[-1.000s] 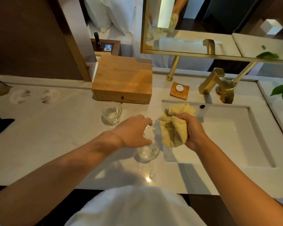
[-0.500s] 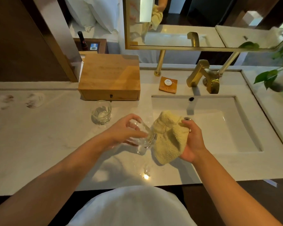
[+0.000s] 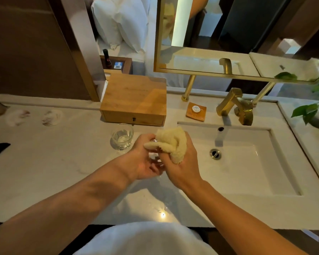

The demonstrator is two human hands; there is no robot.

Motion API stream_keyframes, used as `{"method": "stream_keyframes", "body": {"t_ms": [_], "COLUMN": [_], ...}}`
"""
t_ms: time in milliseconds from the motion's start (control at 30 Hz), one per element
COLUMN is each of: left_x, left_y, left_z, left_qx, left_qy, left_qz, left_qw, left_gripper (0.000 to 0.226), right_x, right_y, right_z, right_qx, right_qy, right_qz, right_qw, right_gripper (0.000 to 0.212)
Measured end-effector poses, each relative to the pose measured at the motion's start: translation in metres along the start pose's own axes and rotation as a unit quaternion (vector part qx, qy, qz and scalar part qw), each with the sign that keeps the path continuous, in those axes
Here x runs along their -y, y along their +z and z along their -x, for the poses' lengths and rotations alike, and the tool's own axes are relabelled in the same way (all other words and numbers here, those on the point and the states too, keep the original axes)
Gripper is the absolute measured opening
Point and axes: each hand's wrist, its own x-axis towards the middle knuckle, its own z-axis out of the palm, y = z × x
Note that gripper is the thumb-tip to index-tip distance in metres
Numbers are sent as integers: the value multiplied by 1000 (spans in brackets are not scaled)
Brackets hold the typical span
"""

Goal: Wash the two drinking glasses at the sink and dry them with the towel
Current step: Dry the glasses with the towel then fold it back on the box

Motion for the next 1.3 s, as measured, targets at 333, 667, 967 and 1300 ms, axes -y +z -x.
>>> {"method": "stream_keyframes", "body": {"t_ms": [333,667,967,1300], "left_x": [-22,-5,-55,-15], "left_y": [12,14,0,27], "left_z": [11,6,-3,4], "left_qx": [-34,-132,8,41], "left_qy": [745,704,59,-4], "left_qz": [-519,-518,28,76], "left_qw": [417,468,998,996], "left_gripper": [29,28,29,23], "right_x": [16,20,23,4], "right_y": [-22,-23,17,-25], "right_z": [-71,-67,-13,-49], "right_qx": [61,36,23,62], "right_qy": [527,460,221,-55], "right_qz": [-405,-253,-169,122], "right_qw": [744,850,960,989], "right_gripper": [22,24,33,32]}}
